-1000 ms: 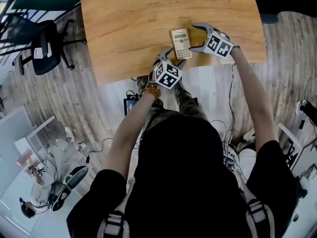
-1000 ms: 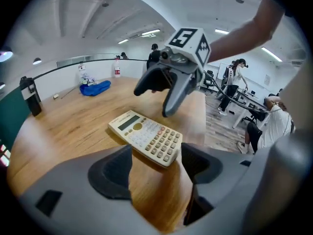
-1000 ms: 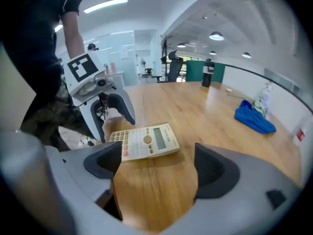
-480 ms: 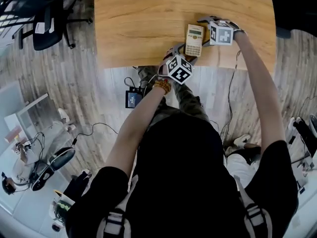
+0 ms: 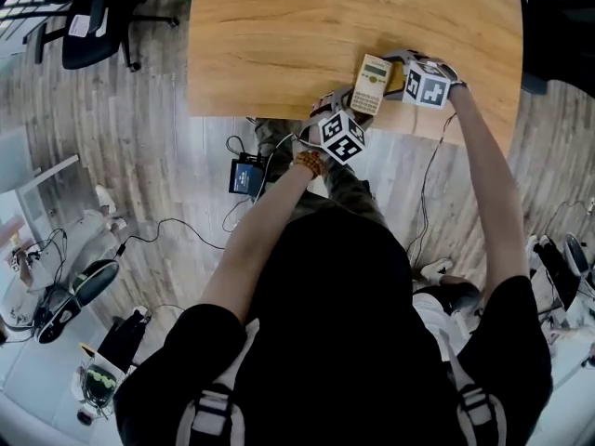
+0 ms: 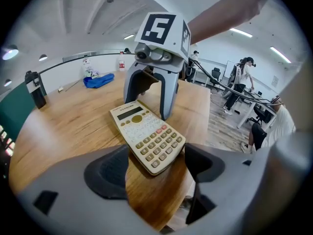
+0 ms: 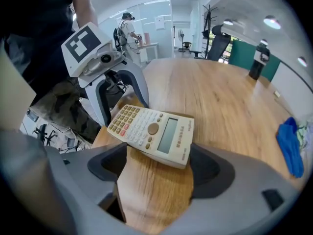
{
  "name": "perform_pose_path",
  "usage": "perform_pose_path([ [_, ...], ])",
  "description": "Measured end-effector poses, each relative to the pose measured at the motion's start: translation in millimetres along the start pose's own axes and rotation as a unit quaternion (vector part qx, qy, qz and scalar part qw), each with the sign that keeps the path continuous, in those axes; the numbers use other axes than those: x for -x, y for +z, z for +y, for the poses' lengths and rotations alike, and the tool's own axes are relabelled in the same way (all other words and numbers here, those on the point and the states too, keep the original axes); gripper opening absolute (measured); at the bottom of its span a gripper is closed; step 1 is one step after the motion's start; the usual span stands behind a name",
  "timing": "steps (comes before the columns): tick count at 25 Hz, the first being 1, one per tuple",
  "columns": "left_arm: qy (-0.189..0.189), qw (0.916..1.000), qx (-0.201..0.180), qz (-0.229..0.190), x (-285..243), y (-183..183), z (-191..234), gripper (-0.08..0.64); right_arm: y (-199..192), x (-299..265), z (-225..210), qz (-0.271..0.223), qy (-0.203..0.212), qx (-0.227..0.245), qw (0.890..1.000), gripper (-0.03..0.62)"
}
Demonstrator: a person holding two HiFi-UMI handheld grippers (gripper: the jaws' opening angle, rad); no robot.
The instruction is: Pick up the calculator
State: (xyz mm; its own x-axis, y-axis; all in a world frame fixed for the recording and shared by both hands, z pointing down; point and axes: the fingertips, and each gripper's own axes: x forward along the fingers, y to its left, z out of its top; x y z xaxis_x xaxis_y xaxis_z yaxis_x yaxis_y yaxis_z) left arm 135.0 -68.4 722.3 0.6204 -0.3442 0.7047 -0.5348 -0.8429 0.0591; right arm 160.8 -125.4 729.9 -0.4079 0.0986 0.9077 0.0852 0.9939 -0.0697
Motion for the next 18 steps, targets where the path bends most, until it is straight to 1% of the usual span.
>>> perform_pose_path([
  [4, -0.014, 0.9998, -0.008, -0.007, 11, -5, 2, 0.36, 14, 6, 6, -0.04, -0.021, -0.014, 0.999, 0.416],
  [6, -0.027, 0.9995, -0.013, -0.012, 14, -6, 0, 0.36, 17, 10, 10, -0.052, -0.031, -0.02, 0.998, 0.416],
  [9, -0.062, 0.9978, -0.019, -0.016, 17, -7, -4, 0.362, 17, 14, 18, -0.068, -0.031, -0.036, 0.997, 0.416],
  [11, -0.091, 0.9955, -0.021, -0.018, 16, -6, -8, 0.362, 15, 16, 22, -0.09, -0.022, -0.062, 0.994, 0.416],
  [12, -0.104, 0.9942, -0.022, -0.019, 16, -5, -10, 0.362, 17, 19, 23, -0.114, -0.018, -0.085, 0.99, 0.417],
  [13, -0.114, 0.993, -0.023, -0.021, 16, -4, -12, 0.362, 22, 23, 22, -0.146, -0.015, -0.115, 0.982, 0.419],
  [15, -0.126, 0.9916, -0.023, -0.019, 15, -2, -14, 0.376, 34, 31, 18, -0.202, -0.016, -0.174, 0.964, 0.417],
  [17, -0.128, 0.9913, -0.025, -0.016, 14, 1, -14, 0.388, 40, 35, 12, -0.231, -0.022, -0.208, 0.95, 0.416],
  [18, -0.127, 0.9915, -0.024, -0.017, 14, 1, -14, 0.391, 42, 38, 8, -0.244, -0.027, -0.223, 0.944, 0.399],
])
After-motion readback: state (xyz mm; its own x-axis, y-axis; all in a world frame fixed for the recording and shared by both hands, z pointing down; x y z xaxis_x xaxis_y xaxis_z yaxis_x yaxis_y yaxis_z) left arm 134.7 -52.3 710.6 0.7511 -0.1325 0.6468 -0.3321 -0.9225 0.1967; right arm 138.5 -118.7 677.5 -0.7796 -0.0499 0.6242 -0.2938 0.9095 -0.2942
